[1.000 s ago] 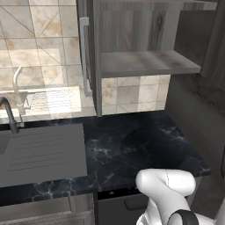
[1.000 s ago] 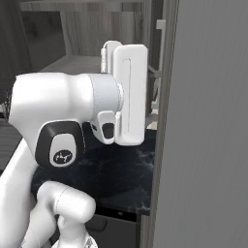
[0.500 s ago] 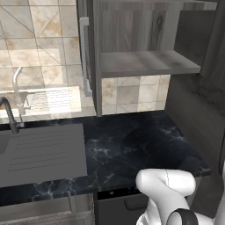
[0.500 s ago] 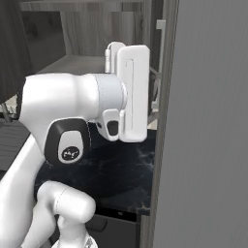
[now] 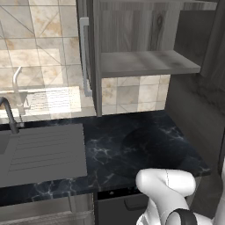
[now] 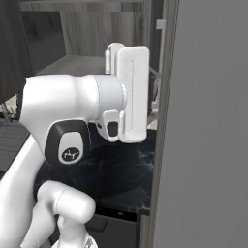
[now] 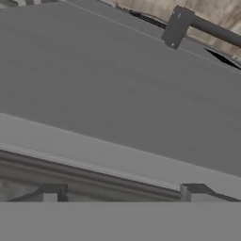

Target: Open the cabinet and move the ladle to the pot. Then close the cabinet.

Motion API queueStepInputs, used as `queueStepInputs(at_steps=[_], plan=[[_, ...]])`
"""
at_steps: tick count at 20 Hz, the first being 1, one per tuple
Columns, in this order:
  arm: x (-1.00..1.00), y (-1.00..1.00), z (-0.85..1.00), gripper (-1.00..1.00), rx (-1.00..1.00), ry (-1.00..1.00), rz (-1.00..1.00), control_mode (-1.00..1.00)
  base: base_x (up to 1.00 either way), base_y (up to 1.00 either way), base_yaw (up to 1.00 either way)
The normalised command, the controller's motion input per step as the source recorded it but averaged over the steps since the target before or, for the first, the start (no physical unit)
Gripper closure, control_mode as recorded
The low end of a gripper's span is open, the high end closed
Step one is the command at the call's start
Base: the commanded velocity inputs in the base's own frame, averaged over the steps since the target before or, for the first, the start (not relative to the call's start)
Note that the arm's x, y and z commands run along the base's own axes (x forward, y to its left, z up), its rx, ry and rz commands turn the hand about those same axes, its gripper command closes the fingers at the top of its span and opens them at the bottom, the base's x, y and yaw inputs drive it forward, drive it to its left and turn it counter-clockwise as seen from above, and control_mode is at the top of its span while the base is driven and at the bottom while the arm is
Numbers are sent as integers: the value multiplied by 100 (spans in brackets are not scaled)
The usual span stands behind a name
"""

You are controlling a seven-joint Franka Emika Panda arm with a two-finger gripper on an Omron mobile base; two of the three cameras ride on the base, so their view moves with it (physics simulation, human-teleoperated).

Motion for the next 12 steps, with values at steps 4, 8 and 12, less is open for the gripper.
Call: queueStepInputs(at_steps=[4, 8, 12], plan=[[40, 9, -43, -100, 3, -1, 1, -100, 0, 0, 0], [48, 0, -26, -100, 2, 0, 7, -100, 0, 0, 0], [61, -12, -16, -100, 1, 0, 8, -100, 0, 0, 0]])
